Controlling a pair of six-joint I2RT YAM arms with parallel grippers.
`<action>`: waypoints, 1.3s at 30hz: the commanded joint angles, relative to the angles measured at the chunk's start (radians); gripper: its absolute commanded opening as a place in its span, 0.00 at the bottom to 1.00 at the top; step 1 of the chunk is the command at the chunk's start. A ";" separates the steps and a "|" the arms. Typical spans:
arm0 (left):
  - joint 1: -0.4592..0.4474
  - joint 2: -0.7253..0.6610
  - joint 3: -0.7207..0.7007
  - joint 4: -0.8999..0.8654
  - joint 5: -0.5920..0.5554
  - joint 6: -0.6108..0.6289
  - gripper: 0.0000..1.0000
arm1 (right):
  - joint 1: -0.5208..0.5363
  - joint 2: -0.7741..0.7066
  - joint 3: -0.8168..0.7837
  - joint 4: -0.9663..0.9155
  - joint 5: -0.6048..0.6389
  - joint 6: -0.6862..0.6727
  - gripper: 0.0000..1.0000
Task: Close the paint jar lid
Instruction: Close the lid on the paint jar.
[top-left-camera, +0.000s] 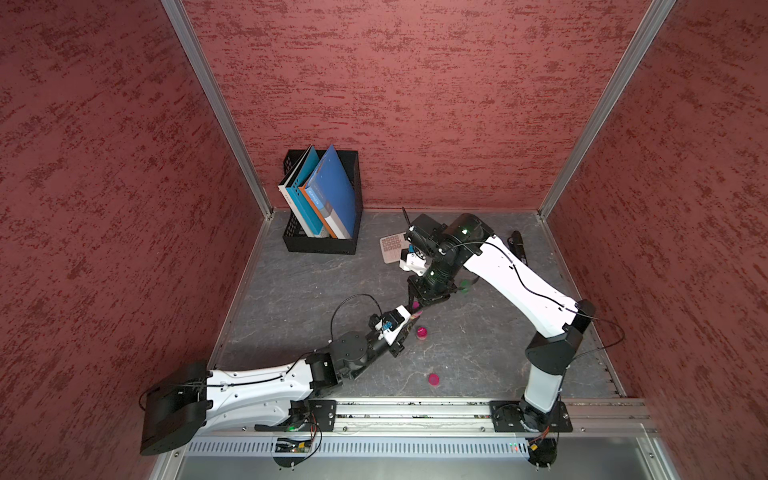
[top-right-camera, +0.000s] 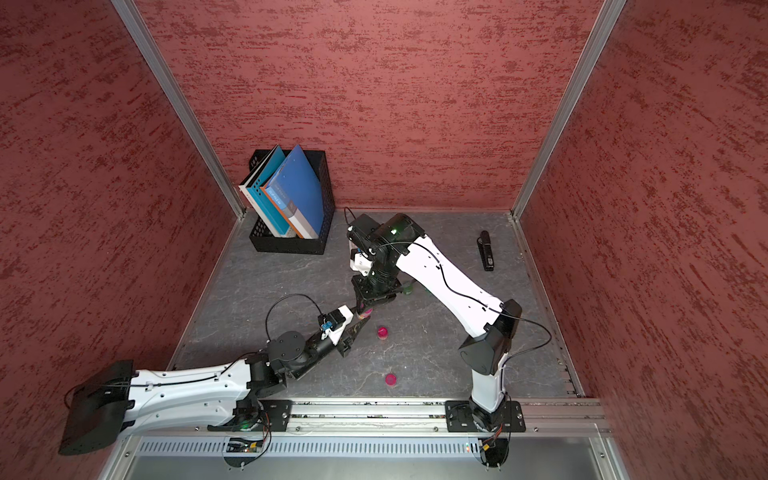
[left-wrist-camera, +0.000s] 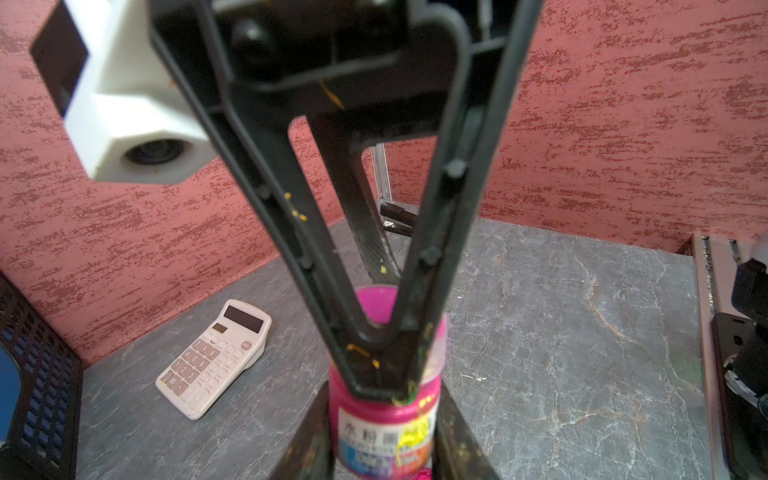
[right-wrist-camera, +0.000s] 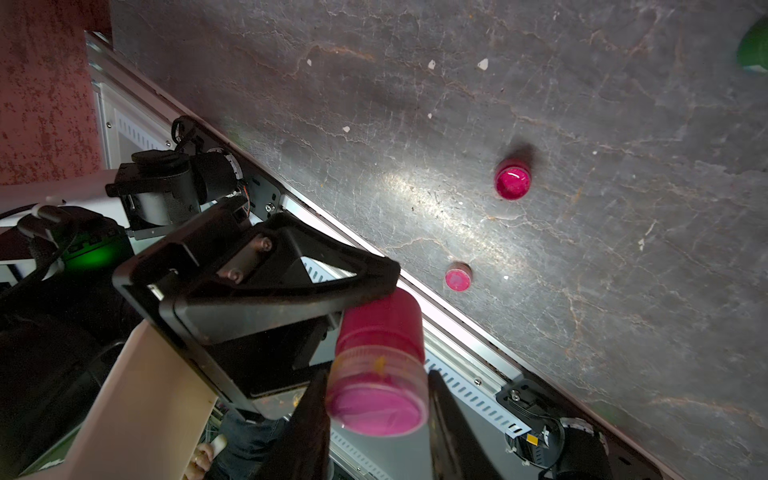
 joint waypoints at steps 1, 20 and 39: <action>-0.039 0.019 0.044 0.055 0.092 0.035 0.18 | -0.005 0.016 -0.006 -0.117 0.009 -0.008 0.32; -0.058 0.021 0.050 0.074 0.070 0.035 0.18 | -0.005 -0.010 -0.045 -0.075 -0.018 -0.001 0.43; -0.053 -0.049 -0.027 0.059 0.015 -0.003 0.18 | -0.064 0.008 0.223 -0.088 0.217 0.081 0.58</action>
